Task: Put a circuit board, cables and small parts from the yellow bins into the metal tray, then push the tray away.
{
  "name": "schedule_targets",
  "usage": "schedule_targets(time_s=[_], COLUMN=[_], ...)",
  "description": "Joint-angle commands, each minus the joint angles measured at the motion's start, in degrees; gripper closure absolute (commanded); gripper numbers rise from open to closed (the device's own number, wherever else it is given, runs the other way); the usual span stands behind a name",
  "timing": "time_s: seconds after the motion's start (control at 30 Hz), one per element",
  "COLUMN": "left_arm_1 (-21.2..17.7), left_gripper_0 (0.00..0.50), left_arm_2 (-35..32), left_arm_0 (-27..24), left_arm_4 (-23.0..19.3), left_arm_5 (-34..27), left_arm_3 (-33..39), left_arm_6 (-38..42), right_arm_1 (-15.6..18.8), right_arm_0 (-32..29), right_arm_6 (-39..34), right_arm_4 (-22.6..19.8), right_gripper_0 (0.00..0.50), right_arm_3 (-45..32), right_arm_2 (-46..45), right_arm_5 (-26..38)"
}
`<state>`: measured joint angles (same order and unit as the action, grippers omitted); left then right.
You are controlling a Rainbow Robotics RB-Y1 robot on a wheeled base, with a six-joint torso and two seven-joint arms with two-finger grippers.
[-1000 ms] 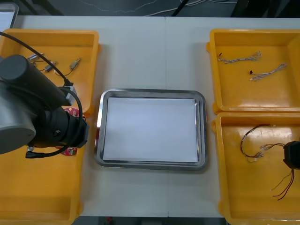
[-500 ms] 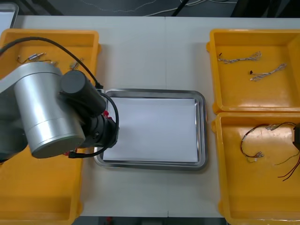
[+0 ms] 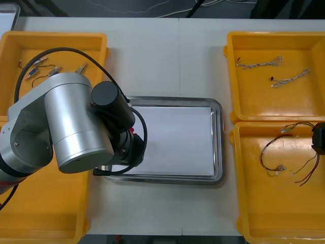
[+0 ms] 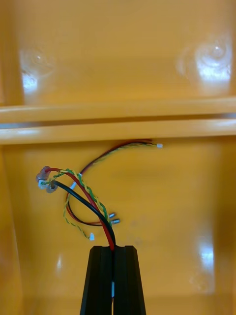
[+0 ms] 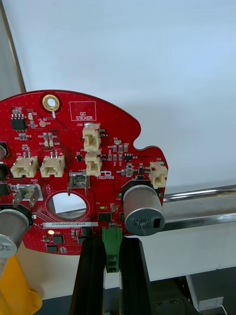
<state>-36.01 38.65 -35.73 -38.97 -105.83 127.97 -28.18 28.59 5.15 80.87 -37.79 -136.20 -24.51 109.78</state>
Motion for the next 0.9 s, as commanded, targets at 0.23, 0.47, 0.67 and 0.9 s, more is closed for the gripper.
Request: schedule_targets(time_s=[0.23,0.47,0.67,0.9], left_arm_1=[4.0,4.5,4.5,4.4], left_gripper_0=[0.5,0.5,0.5,0.5], left_arm_2=[3.8,5.2,5.6,6.8], left_arm_0=[-1.5,-0.4,0.7,2.1], left_arm_4=[3.9,5.3,5.1,6.1], left_arm_5=[1.6,2.8,3.7,5.6], left_arm_3=[-5.4,-5.9,-5.9,-6.0], left_arm_6=[-1.7,-2.6,-3.3,-3.6], right_arm_1=[4.4,6.5,9.1,11.1], right_arm_0=[6.0,6.4,6.4,6.3], right_arm_6=[1.2,-0.4,-1.9,-4.1], right_arm_4=[-2.6,-7.6,-8.8,-9.5], right_gripper_0=[0.5,0.5,0.5,0.5], right_arm_3=[-3.3,-3.4,-3.3,-3.2], right_arm_2=[7.6,8.2,9.0,9.7], right_arm_5=[0.2,0.2,0.2,0.2])
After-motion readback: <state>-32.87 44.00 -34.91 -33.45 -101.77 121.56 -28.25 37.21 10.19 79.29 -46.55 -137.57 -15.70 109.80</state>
